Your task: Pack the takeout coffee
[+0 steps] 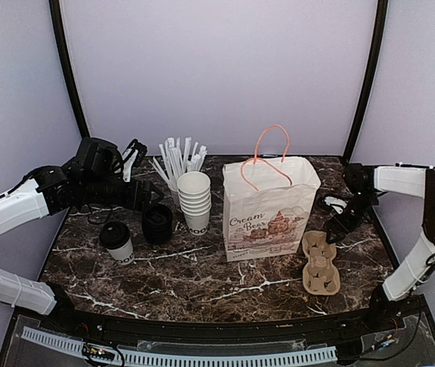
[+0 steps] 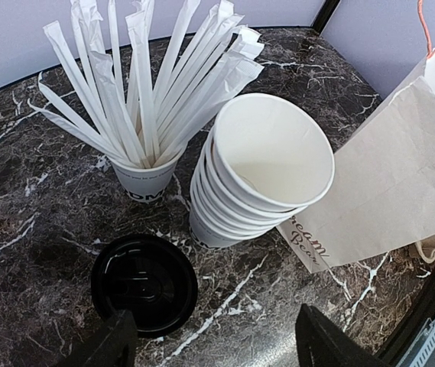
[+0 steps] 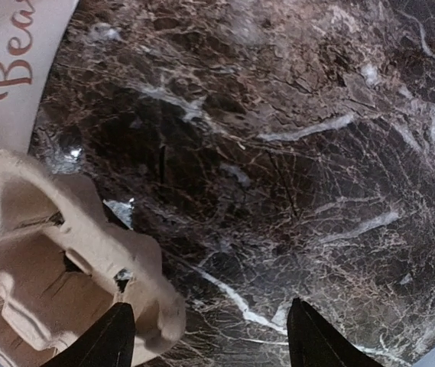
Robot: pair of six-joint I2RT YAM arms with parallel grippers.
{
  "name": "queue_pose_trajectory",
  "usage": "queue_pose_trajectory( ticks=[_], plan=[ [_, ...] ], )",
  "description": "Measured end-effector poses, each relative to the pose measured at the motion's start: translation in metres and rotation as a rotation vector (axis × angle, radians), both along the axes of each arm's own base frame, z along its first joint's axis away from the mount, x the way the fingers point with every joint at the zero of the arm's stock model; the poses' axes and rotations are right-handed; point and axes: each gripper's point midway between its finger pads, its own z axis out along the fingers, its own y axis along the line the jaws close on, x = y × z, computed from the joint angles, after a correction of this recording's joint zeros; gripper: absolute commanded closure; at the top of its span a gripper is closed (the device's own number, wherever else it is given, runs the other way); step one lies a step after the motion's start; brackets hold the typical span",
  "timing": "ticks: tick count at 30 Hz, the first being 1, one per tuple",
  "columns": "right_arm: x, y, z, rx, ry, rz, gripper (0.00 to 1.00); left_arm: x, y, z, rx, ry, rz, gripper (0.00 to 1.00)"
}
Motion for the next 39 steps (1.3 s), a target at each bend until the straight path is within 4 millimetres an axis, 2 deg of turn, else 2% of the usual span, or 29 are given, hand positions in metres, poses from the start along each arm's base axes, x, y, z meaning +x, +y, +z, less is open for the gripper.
queue_pose_trajectory(
  ticks=[3, 5, 8, 12, 15, 18, 20, 22, 25, 29, 32, 35, 39],
  plan=[
    [0.003, -0.009, -0.009, -0.061, 0.014, 0.000, 0.30, 0.000, 0.000, 0.000, 0.000, 0.000, 0.000, 0.25],
    [0.010, -0.017, -0.009, -0.110, 0.002, -0.002, 0.30, 0.000, 0.000, 0.000, 0.001, -0.001, 0.001, 0.25],
    [0.042, -0.028, 0.002, -0.184, -0.060, -0.013, 0.30, 0.000, 0.000, 0.000, 0.001, -0.001, 0.001, 0.25],
    [0.104, -0.035, 0.025, -0.230, -0.184, -0.042, 0.30, 0.000, 0.000, 0.000, -0.001, -0.001, 0.000, 0.25],
    [0.143, -0.035, 0.035, -0.240, -0.254, -0.059, 0.30, 0.000, 0.000, -0.002, -0.002, 0.000, 0.000, 0.25],
    [0.169, -0.035, 0.033, -0.239, -0.277, -0.078, 0.31, -0.001, 0.000, -0.005, 0.000, 0.006, -0.001, 0.25],
    [0.176, -0.034, 0.027, -0.232, -0.272, -0.088, 0.31, -0.001, 0.000, -0.007, 0.002, 0.011, -0.001, 0.25],
    [0.172, -0.032, 0.026, -0.216, -0.258, -0.093, 0.30, -0.001, 0.001, -0.006, 0.001, 0.009, 0.001, 0.25],
    [0.162, -0.027, 0.037, -0.184, -0.271, -0.097, 0.25, -0.003, 0.002, -0.003, -0.002, 0.001, 0.003, 0.24],
    [0.124, -0.021, 0.060, -0.125, -0.275, -0.085, 0.22, -0.002, 0.007, 0.002, 0.005, -0.020, 0.021, 0.23],
    [0.092, -0.015, 0.069, -0.077, -0.254, -0.072, 0.24, 0.000, 0.007, -0.003, 0.026, -0.009, 0.018, 0.24],
    [0.072, -0.010, 0.061, -0.047, -0.191, -0.067, 0.24, 0.007, 0.001, -0.009, 0.057, 0.012, 0.008, 0.25],
    [0.047, -0.010, 0.036, -0.042, -0.090, -0.073, 0.27, 0.012, -0.006, -0.021, 0.083, 0.047, -0.008, 0.25]
  ],
)
